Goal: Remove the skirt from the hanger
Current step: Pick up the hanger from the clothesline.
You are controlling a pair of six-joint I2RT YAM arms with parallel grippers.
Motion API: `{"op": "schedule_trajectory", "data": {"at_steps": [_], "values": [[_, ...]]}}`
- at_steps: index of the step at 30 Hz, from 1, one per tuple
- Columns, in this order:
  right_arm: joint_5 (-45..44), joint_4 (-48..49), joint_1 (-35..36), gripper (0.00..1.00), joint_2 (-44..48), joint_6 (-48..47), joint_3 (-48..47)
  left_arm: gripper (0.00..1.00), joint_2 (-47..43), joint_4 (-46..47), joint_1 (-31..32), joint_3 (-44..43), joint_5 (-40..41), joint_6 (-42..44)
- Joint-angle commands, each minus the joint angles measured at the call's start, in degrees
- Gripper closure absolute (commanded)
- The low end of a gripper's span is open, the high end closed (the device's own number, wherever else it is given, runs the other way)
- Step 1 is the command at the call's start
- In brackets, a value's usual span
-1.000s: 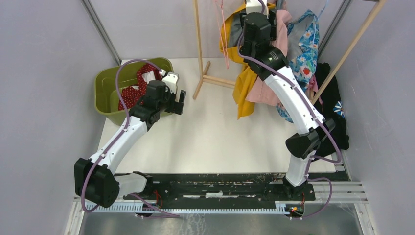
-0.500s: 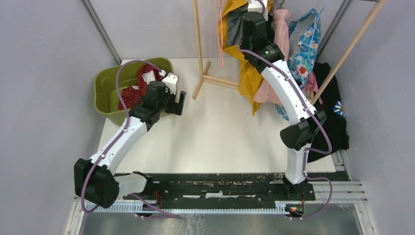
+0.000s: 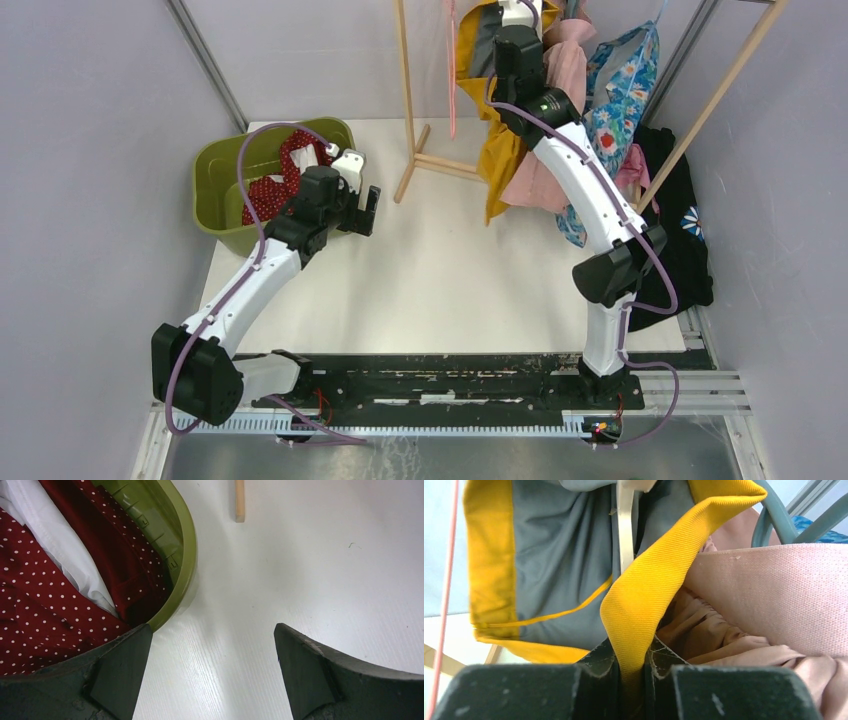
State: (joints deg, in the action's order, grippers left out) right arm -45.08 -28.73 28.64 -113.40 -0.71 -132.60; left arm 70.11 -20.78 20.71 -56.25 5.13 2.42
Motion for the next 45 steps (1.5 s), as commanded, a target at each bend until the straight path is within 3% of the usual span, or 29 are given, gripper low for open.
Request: {"op": "schedule_trajectory", "data": {"at_steps": [1,5,13,19,27,39,45], "values": [[0.2,4.5,-0.7,0.99,2.4,0.8,2.1,0.01,-0.9,1.1,0.1,0.7,1.0,1.0],[0.3,7.0,-0.7,0.99,2.9,-0.6,3.0,0.01,-0.9,1.4,0.1,0.9,0.8,1.0],[-2.0,22.0,-0.6,0.99,3.7,-13.6,4.7,0.01,-0.9,1.5,0.1,1.0,0.7,0.9],[-0.8,27.2,-0.3,0.99,6.5,-18.3,3.8,0.01,-0.3,1.4,0.1,-0.1,0.4,1.0],[0.0,35.6,1.9,0.99,11.9,-23.3,10.5,0.01,1.2,1.3,0.1,-1.1,-0.6,0.7],[-0.2,42.0,2.6,0.99,11.1,-32.8,8.4,0.01,2.4,1.4,0.1,-1.6,-0.9,0.6],[-2.9,38.0,2.6,0.99,8.9,-31.5,9.1,0.01,2.3,1.4,0.1,-1.4,-0.7,0.7]]}}
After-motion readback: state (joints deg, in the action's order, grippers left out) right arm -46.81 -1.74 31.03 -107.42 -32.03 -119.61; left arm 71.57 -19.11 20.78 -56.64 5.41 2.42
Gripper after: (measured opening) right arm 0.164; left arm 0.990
